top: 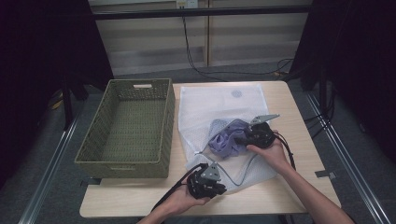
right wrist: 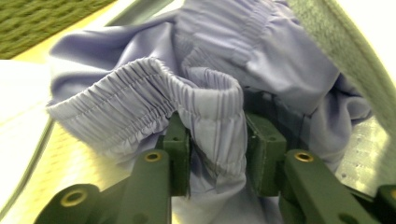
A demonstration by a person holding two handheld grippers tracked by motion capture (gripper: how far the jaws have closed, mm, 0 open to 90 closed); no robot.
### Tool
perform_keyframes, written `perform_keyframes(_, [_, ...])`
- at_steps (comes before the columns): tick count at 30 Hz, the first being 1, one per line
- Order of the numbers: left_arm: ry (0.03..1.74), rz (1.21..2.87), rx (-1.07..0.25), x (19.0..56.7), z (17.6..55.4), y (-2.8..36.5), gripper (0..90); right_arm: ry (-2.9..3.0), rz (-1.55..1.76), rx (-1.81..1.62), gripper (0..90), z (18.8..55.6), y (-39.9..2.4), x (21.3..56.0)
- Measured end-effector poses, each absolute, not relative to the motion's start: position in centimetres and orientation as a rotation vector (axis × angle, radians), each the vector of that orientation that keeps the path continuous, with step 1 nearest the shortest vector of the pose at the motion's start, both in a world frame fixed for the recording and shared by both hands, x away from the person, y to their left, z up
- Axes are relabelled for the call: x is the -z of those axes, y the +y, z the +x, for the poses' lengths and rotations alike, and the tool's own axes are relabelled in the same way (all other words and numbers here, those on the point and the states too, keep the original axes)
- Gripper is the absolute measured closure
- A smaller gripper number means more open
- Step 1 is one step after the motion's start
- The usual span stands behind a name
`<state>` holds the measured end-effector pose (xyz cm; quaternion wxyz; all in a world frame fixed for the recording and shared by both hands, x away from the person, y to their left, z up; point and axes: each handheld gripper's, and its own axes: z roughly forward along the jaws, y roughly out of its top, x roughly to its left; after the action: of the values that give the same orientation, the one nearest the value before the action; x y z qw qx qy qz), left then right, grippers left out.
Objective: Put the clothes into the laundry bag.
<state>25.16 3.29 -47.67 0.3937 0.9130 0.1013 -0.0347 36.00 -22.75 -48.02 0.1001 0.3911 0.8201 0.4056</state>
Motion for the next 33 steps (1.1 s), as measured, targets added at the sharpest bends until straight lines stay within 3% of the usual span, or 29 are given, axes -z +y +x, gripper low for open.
perform_keyframes(5, [0.234, 2.279, 0.035, 46.2, 25.5, 2.3, 73.1, 2.412, 1.133, -1.258, 60.9, 34.7, -23.3, 47.0])
perform_keyframes(10, [0.219, 2.280, 0.049, 46.2, 26.3, -0.5, 53.6, 2.381, 1.089, -1.369, 59.8, 33.4, -23.9, 45.7])
perform_keyframes(14, [0.235, 2.332, 0.058, 47.6, 26.6, -2.2, 43.2, 2.388, 1.066, -1.403, 60.0, 32.8, -23.6, 45.6])
perform_keyframes(20, [0.287, 2.375, 0.031, 48.8, 27.1, -2.0, 40.3, 2.424, 1.032, -1.424, 61.7, 32.3, -23.2, 45.9])
perform_keyframes(23, [0.269, 2.382, 0.023, 49.4, 27.1, -1.7, 48.0, 2.457, 1.020, -1.415, 64.8, 32.3, -22.8, 46.3])
perform_keyframes(25, [0.259, 2.348, 0.025, 49.7, 27.0, -1.7, 68.6, 2.483, 1.018, -1.412, 68.5, 32.3, -22.4, 46.6])
perform_keyframes(28, [0.260, 2.361, 0.031, 49.6, 27.0, -1.6, 80.9, 2.512, 1.000, -1.411, 71.7, 32.2, -22.0, 46.8])
perform_keyframes(33, [0.251, 2.379, 0.046, 49.4, 26.4, -1.4, 86.2, 2.541, 0.966, -1.418, 78.1, 31.9, -21.2, 47.0])
